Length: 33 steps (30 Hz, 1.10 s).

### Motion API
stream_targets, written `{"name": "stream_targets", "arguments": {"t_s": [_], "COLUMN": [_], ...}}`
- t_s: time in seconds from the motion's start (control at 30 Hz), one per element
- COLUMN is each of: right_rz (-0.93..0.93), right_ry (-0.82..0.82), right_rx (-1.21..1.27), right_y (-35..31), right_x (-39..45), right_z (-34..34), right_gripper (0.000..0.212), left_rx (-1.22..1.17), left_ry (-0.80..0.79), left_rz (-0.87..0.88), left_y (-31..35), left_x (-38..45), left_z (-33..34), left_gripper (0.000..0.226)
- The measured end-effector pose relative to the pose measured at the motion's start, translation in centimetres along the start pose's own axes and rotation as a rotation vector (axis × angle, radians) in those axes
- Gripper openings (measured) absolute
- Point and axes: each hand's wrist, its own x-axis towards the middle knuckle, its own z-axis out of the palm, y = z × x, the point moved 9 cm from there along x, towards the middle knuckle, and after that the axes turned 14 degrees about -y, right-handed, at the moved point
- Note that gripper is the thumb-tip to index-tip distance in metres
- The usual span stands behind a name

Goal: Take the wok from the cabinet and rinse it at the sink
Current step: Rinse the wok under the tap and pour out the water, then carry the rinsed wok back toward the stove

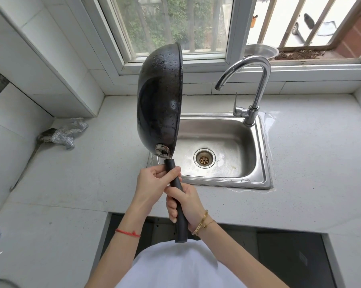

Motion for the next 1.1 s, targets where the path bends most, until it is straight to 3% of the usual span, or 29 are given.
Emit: {"name": "stream_targets", "arguments": {"t_s": [0.37,0.83,0.93,1.1], "right_rz": [0.036,0.038,0.032,0.098], "right_ry": [0.088,0.301,0.291,0.128], "right_rx": [-0.268,-0.947,-0.954,-0.682], "right_y": [-0.2,-0.3,0.2,2.9], "right_x": [-0.9,-4.9,-5.9,-6.6], "right_z": [-2.3,-5.6,-5.0,-2.2], "right_gripper": [0.029,0.028,0.017,0.010], "left_rx": [-0.193,-0.442,-0.508,-0.601], "left_ry": [-0.023,-0.082,-0.113,-0.222], "left_rz": [-0.050,-0.059,-0.041,-0.011], "left_y": [-2.7,-8.0,-8.6,-8.8], "left_x": [0.6,-1.1,-2.4,-4.9], "left_z": [1.7,5.8,6.0,5.3], "left_gripper": [0.022,0.028,0.030,0.029]}}
